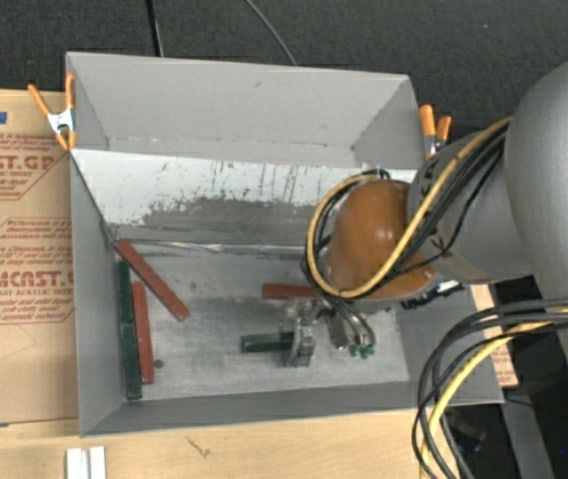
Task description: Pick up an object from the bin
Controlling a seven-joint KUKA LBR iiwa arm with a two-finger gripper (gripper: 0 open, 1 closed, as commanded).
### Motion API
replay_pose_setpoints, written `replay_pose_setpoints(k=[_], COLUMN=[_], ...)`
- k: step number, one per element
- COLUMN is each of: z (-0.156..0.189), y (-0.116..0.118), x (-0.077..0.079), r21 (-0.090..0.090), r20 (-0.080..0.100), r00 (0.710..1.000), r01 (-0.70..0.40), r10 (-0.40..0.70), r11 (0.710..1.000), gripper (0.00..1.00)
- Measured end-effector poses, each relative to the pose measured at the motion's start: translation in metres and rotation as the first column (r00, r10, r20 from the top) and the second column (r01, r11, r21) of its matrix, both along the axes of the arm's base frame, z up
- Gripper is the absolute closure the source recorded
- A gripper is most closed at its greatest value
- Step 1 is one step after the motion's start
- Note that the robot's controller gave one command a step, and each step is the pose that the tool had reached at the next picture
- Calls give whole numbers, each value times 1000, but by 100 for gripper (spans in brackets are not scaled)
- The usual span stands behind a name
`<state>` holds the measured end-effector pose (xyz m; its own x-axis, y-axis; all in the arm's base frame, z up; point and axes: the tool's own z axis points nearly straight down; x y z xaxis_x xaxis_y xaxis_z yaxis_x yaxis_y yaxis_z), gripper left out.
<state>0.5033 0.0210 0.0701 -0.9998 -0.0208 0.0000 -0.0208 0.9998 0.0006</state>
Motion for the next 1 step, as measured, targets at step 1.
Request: replay_pose_setpoints(k=[1], z=[205], y=[-5], x=[13], r21=[-1], r20=[9], r00=[1000], r01=[-8], r10=[8], r11=[1000], gripper=[100])
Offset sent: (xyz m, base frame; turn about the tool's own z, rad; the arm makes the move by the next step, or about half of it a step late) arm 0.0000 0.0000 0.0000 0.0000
